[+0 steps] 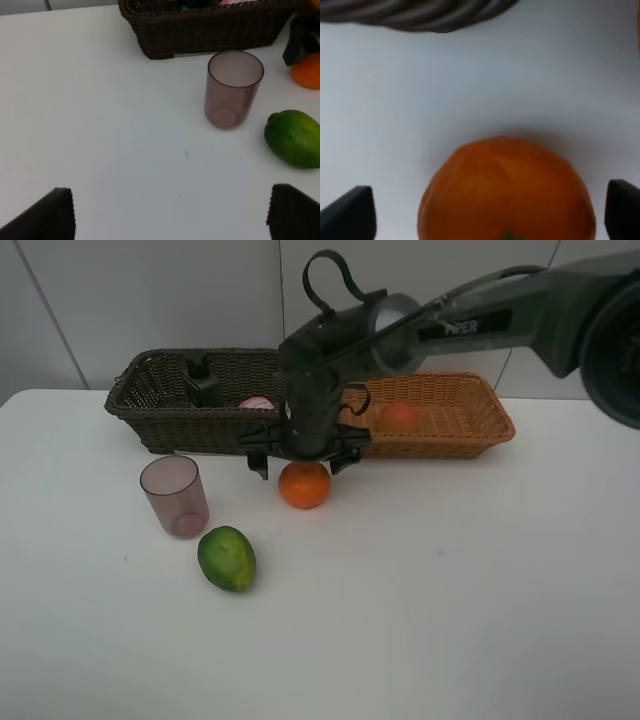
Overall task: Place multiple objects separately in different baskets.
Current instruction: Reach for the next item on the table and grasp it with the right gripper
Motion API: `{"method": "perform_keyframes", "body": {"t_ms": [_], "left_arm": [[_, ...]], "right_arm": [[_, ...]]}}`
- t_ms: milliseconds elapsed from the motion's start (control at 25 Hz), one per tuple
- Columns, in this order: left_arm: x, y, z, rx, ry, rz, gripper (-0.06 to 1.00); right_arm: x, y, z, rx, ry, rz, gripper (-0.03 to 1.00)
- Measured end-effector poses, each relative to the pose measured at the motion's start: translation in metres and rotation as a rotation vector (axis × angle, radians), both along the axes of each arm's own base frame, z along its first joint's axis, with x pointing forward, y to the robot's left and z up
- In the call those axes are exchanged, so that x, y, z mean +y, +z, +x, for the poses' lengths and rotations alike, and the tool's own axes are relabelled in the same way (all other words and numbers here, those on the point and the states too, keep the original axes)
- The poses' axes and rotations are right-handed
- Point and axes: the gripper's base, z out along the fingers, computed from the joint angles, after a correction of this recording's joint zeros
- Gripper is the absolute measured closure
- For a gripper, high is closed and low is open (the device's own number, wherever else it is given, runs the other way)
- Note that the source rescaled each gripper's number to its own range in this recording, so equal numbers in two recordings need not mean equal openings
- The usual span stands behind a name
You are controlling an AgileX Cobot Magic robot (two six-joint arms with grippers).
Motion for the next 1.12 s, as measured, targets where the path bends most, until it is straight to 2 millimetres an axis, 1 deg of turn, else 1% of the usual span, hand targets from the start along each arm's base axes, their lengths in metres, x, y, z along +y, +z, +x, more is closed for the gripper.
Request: {"method": "perform_keyframes", "body": {"t_ms": [120, 520, 600, 640, 680, 720, 1120], "left_arm": [[0.0, 0.0, 0.0, 0.0, 0.0, 0.0, -0.05], [0.0, 0.0, 0.0, 0.0, 0.0, 0.0, -0.05], [0.0, 0.0, 0.0, 0.0, 0.0, 0.0, -0.05], [0.0, 0.0, 0.0, 0.0, 0.0, 0.0, -0.05], [0.0, 0.0, 0.0, 0.0, 0.0, 0.0, -0.05], [0.0, 0.0, 0.0, 0.0, 0.0, 0.0, -0.05], [0.0, 0.0, 0.0, 0.0, 0.0, 0.0, -0.05]], "right_arm": [[0.001, -0.009, 0.001, 0.007, 0.003, -0.004, -0.03], [0.001, -0.024, 0.001, 0.029, 0.003, -0.026, -0.03], [0.0, -0.026, 0.001, 0.03, 0.005, -0.032, 0.03], [0.0, -0.027, 0.001, 0.03, 0.007, -0.038, 0.12], [-0.001, -0.026, 0.001, 0.03, 0.01, -0.053, 0.23], [-0.002, -0.026, 0.001, 0.03, 0.012, -0.064, 0.3], [-0.003, -0.026, 0.001, 0.029, 0.014, -0.073, 0.3]]}}
